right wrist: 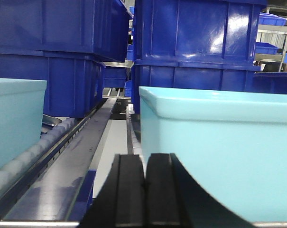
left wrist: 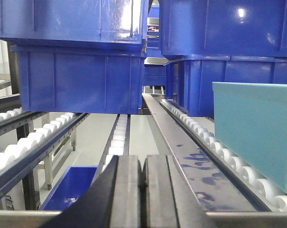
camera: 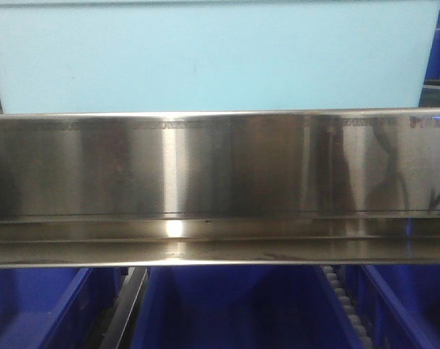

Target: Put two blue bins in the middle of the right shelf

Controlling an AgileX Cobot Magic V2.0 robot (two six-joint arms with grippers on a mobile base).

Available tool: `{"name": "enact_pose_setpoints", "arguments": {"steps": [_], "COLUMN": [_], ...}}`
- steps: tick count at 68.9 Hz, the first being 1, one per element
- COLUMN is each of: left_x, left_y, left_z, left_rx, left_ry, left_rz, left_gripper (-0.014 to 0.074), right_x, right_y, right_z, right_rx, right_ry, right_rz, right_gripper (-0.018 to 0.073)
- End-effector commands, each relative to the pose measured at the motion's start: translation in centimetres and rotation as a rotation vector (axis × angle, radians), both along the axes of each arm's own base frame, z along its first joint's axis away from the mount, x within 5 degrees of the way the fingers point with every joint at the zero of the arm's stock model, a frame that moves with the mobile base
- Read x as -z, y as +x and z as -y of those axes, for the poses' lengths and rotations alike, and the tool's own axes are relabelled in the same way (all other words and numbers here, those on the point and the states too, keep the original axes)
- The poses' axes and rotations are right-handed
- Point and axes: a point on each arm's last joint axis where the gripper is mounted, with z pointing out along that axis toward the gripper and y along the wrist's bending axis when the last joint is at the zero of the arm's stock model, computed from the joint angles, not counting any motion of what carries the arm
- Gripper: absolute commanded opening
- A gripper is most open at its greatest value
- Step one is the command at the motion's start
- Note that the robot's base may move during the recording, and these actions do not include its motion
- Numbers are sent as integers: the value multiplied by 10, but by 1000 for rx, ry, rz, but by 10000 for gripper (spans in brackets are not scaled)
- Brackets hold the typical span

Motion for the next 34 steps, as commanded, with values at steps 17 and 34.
{"name": "enact_pose_setpoints", "arguments": {"steps": [17, 34], "left_x": [-2, -2], "left_y": [-1, -1], "left_z": [0, 0], "left_rx": [4, 4], "left_ry": [8, 8], "left_rz": [22, 22], "left_gripper": [-111, -111], "right_x": [-2, -2], "right_y": [-1, -1], "right_z": [0, 0], "right_rx": [3, 3], "right_ry": [-9, -9], "right_rz": [29, 29], "right_gripper": [-165, -165]}}
